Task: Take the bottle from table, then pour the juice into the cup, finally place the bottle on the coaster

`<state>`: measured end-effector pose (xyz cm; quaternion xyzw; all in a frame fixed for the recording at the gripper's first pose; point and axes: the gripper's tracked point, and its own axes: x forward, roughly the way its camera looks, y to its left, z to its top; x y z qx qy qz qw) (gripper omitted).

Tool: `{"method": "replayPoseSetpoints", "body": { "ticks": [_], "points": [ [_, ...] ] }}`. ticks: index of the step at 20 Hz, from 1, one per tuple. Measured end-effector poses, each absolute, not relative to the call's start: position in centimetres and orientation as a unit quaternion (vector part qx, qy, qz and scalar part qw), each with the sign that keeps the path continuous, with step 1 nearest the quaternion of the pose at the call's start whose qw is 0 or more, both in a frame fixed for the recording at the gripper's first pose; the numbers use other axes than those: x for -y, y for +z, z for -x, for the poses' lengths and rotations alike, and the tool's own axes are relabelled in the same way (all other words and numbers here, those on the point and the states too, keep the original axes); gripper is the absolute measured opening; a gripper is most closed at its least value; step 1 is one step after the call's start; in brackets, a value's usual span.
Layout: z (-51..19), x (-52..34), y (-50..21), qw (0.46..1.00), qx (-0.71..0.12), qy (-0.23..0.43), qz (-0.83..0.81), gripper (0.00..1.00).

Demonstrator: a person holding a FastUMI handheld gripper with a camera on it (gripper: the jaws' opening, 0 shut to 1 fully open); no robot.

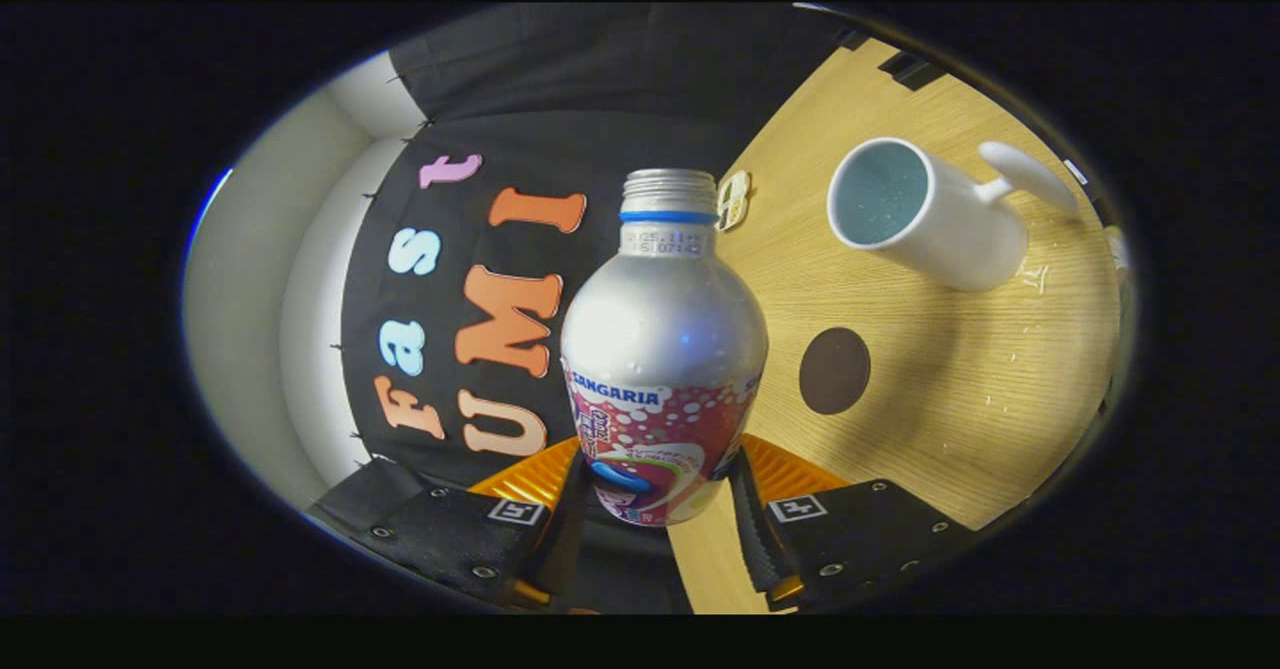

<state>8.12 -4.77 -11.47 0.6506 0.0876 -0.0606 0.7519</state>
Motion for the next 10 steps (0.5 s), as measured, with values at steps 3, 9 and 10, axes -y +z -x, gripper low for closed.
{"method": "replayPoseSetpoints", "body": {
  "ticks": [3, 9, 10],
  "points": [
    [-7.78, 5.17, -11.26, 0.73, -0.08, -0.063, -0.675, 0.66],
    [-8.09, 5.58, -11.17, 0.702, -0.078, -0.072, -0.704, 0.66],
    [-8.04, 5.6, -11.01, 0.696, -0.075, -0.071, -0.711, 0.66]
  ]
}}
